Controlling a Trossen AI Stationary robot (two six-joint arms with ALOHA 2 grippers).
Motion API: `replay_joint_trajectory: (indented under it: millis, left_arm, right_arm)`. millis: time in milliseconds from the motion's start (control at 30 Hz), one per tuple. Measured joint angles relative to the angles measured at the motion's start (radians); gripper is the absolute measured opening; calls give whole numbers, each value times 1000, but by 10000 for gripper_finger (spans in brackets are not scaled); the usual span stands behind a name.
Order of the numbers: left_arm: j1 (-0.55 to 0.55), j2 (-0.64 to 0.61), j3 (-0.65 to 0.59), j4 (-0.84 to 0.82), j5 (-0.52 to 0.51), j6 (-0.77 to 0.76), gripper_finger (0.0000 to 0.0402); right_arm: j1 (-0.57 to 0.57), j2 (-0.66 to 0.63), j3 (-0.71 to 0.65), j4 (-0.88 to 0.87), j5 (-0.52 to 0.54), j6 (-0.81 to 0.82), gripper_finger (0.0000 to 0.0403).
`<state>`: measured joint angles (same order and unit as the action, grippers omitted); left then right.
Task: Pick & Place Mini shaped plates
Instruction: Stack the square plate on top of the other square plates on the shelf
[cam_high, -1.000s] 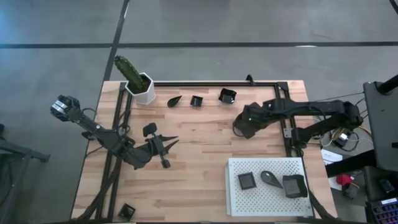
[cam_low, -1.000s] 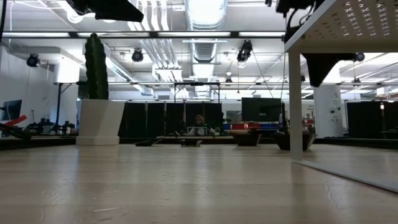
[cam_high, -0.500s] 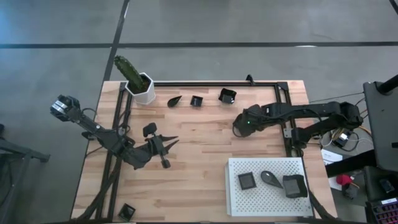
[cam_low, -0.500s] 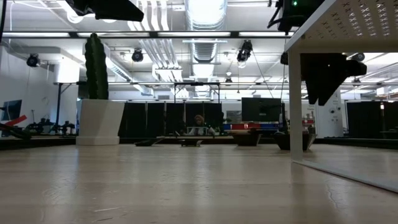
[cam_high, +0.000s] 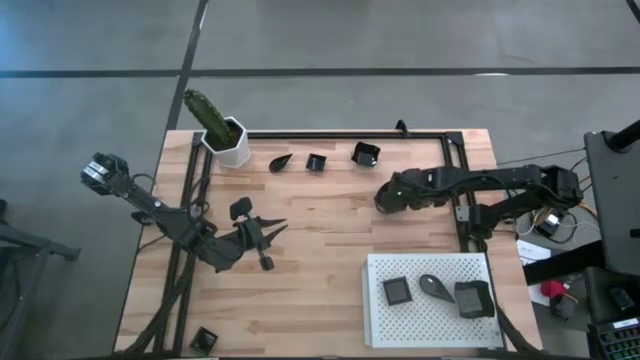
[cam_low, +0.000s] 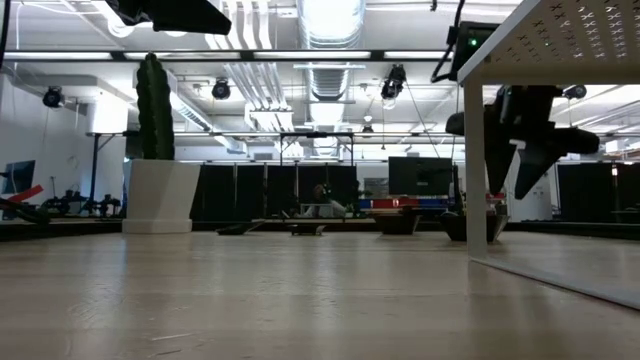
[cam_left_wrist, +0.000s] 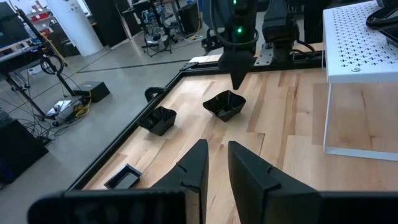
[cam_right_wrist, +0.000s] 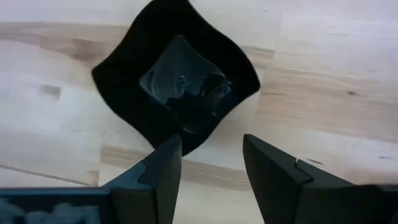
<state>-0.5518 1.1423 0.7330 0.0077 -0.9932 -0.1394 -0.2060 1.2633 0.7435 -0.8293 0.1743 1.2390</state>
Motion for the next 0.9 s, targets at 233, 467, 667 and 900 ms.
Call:
replay_joint_trajectory:
  millis: [233,467,667,900]
  left_arm:
    - [0,0,0,0,0,6,58]
    - [-1,0,0,0,0,6,58]
    - [-1,0,0,0,0,6,58]
    - [0,0,1,0,0,5,58]
  right_arm:
    - [-12,0,-56,89,7,35,171]
    - [-11,0,-119,179,8,64,169]
    - [-12,0,-138,189,10,67,173]
    - [-11,0,-202,278,19,97,173]
